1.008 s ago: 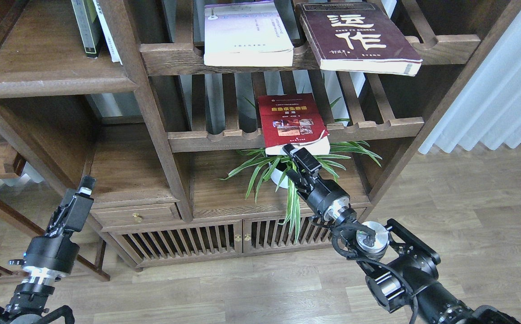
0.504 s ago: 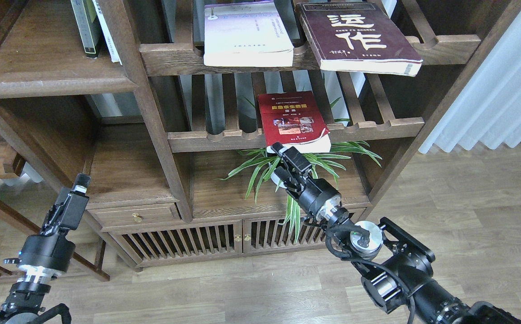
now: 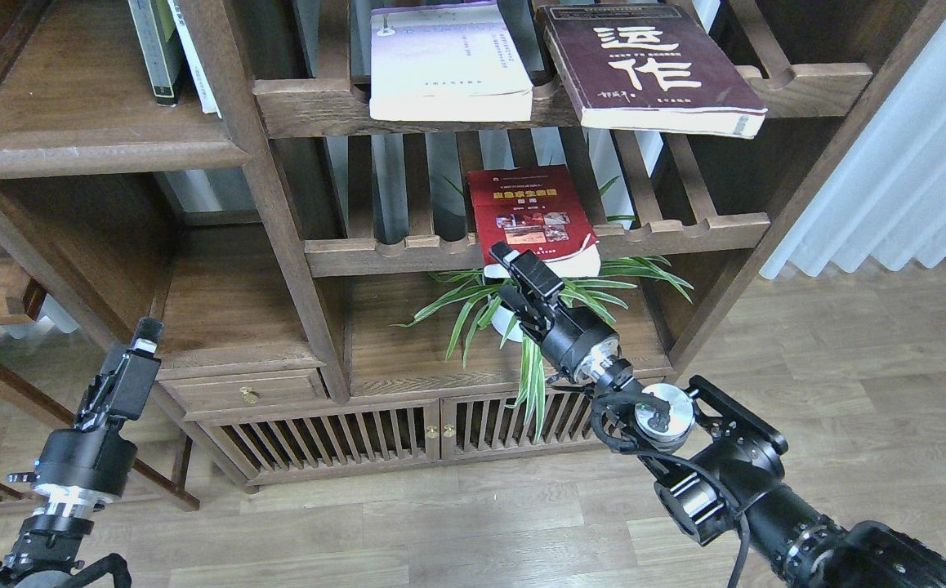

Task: Organize books on shelf
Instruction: 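Grasp the red book's edge with the right gripper, then pull the red book off the shelf and lower it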

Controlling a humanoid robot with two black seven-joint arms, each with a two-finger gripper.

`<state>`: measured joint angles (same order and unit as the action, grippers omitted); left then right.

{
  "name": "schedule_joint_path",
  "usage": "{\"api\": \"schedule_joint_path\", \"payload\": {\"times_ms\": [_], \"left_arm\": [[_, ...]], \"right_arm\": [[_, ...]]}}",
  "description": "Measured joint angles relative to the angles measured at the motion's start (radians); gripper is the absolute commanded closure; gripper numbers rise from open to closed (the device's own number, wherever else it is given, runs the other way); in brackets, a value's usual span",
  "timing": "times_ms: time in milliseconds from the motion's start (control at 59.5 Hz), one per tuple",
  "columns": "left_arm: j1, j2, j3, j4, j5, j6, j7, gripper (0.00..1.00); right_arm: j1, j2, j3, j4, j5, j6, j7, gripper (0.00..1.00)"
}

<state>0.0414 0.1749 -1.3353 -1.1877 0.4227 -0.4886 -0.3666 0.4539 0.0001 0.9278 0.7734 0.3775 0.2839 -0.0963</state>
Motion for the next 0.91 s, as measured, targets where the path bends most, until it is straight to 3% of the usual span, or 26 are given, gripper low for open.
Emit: {"api": "schedule_joint_path", "payload": {"times_ms": [168,286,437,554,773,907], "left_arm": [[-0.001,-0.001,0.002,0.000,-0.001,0.000,0.000,0.00],[-0.001,-0.004,0.002,0.000,-0.001,0.000,0.000,0.00],[-0.003,-0.013,0.003,0.000,-0.001,0.000,0.000,0.00],[-0.006,-0.013,0.003,0.000,-0.001,0.000,0.001,0.00],[-0.006,-0.012,-0.001,0.000,-0.001,0.000,0.001,0.00],[-0.005,-0.012,-0.002,0.000,-0.001,0.000,0.000,0.00]], "right_arm": [[0.017,0.000,0.040,0.000,0.024,-0.073,0.049,0.18],[0.039,0.000,0.062,0.001,0.053,-0.094,0.070,0.33],[0.043,0.000,0.077,0.001,0.076,-0.098,0.075,0.42],[0.043,0.000,0.080,0.005,0.088,-0.098,0.075,0.63],[0.041,0.000,0.078,0.005,0.092,-0.098,0.078,0.72],[0.038,0.000,0.071,-0.004,0.087,-0.100,0.081,0.86]]}}
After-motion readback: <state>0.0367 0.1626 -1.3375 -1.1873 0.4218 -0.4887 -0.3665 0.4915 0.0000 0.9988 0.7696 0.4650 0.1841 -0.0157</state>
